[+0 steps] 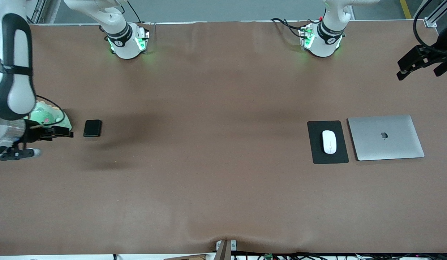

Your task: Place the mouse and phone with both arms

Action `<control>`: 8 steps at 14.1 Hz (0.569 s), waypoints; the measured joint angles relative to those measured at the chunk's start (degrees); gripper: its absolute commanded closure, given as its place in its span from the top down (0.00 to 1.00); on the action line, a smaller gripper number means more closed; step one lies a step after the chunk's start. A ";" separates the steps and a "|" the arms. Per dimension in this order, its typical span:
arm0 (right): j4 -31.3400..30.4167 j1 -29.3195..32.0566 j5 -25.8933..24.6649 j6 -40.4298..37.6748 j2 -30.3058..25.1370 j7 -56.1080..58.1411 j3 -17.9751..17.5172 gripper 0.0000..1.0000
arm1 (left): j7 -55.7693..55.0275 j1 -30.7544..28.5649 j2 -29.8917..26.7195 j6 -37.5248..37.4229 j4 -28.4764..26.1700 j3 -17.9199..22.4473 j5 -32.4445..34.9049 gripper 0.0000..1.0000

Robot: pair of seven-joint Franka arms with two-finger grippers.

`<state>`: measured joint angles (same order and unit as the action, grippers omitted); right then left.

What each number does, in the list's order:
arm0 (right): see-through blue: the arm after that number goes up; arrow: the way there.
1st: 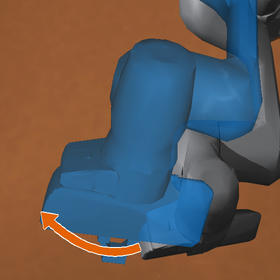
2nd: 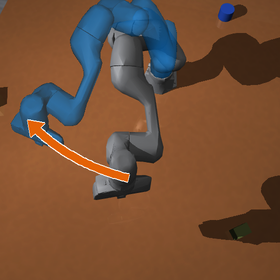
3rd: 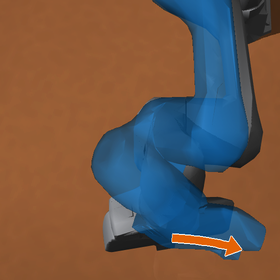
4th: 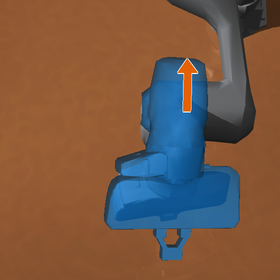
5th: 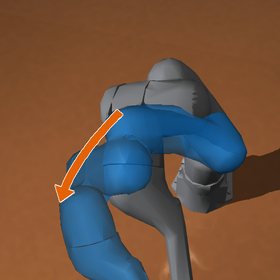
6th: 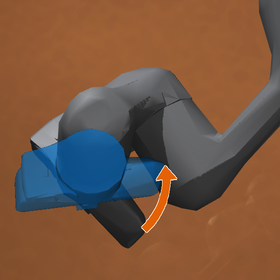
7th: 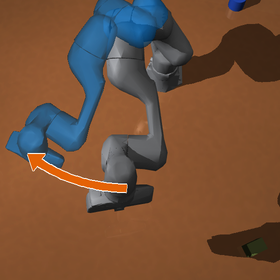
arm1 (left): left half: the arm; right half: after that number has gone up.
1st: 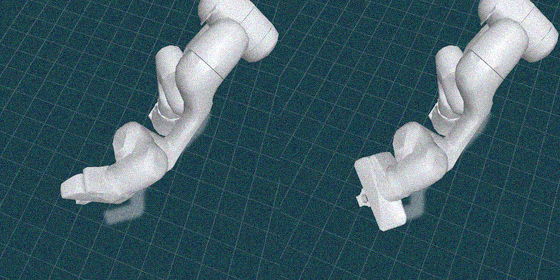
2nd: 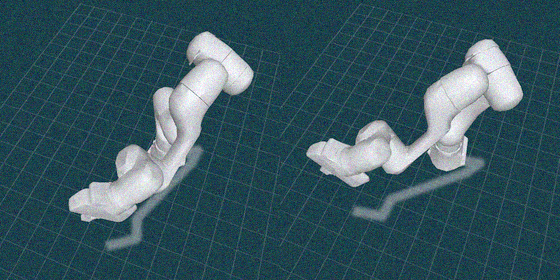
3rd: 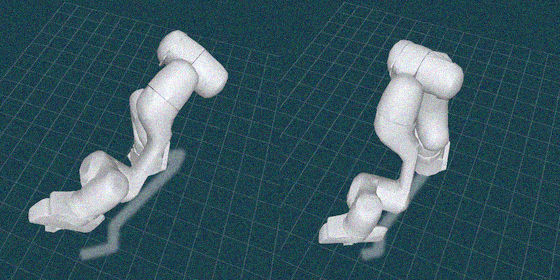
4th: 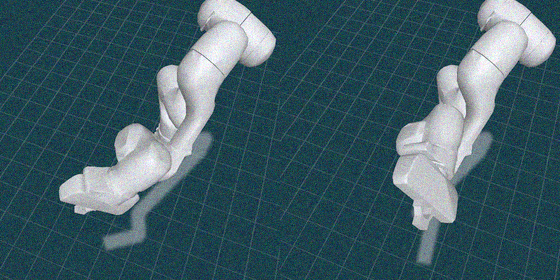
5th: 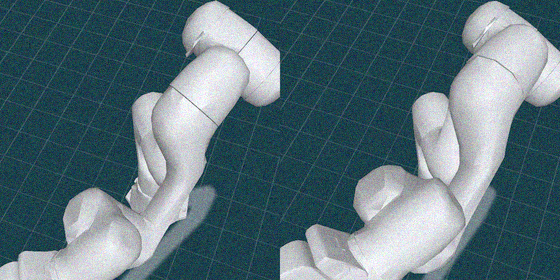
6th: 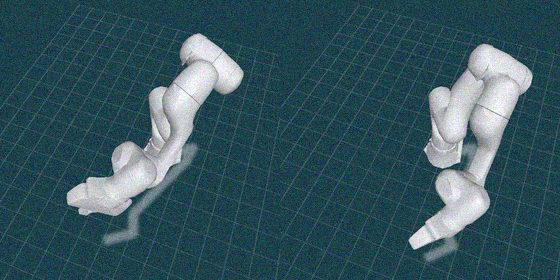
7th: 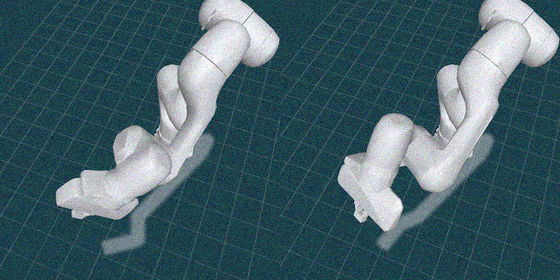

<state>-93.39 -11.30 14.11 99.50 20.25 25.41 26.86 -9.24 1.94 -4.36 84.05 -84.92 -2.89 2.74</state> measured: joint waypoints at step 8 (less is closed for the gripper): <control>13.46 0.56 -6.18 -16.40 -5.69 0.00 0.92 1.00 | 0.03 -0.49 0.27 -0.03 0.21 0.04 0.00 1.00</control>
<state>-79.93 -10.74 7.92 83.10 14.56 25.42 27.78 -9.21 1.46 -4.09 84.01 -84.72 -2.84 2.74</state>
